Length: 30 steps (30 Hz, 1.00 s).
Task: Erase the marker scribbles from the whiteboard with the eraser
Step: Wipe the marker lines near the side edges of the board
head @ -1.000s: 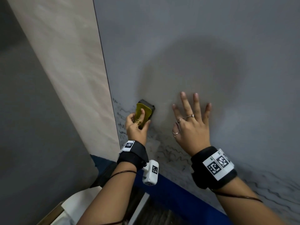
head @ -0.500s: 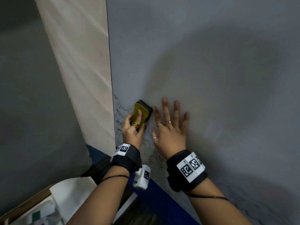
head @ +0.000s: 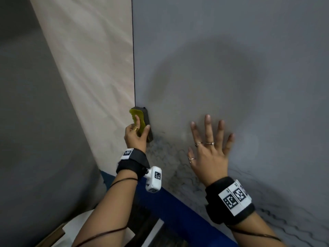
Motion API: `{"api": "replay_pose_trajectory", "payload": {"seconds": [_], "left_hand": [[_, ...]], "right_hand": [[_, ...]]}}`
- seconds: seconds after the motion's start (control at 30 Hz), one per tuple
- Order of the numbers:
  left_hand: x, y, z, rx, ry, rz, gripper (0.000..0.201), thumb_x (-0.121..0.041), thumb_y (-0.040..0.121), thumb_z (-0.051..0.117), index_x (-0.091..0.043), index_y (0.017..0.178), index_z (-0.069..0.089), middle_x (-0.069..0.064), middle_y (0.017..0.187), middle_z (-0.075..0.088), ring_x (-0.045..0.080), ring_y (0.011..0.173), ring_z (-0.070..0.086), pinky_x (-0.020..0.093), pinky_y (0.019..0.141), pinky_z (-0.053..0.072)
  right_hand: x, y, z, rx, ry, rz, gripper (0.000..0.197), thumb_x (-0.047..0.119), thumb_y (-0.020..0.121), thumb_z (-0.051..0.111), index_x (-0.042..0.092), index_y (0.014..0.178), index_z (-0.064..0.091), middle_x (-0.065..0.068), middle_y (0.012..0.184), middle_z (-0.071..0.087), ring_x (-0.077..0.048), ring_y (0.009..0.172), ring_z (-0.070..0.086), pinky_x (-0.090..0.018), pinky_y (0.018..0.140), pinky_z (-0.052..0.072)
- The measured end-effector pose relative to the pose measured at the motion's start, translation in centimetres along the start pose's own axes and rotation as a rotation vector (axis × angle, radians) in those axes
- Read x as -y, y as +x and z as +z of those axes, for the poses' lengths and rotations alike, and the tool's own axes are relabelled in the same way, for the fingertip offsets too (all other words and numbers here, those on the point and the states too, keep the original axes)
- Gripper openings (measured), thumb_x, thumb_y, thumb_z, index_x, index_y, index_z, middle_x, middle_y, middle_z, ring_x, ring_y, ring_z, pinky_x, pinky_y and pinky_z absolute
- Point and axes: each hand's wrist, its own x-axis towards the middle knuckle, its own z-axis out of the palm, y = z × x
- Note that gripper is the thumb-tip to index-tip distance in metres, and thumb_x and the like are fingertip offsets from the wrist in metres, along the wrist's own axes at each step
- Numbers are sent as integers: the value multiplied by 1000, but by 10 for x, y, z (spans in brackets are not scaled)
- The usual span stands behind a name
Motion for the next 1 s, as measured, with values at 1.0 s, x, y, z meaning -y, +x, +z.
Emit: {"api": "replay_pose_trajectory", "payload": {"seconds": [1.0], "left_hand": [[13, -27, 6, 197, 38, 224, 50, -26, 78, 71, -10, 124, 58, 3, 119, 46, 24, 106, 53, 24, 92, 44]], "right_hand": [[37, 32, 16, -39, 85, -45, 67, 37, 82, 48, 25, 145, 31, 2, 156, -18, -25, 143, -19, -46, 112, -19]]}}
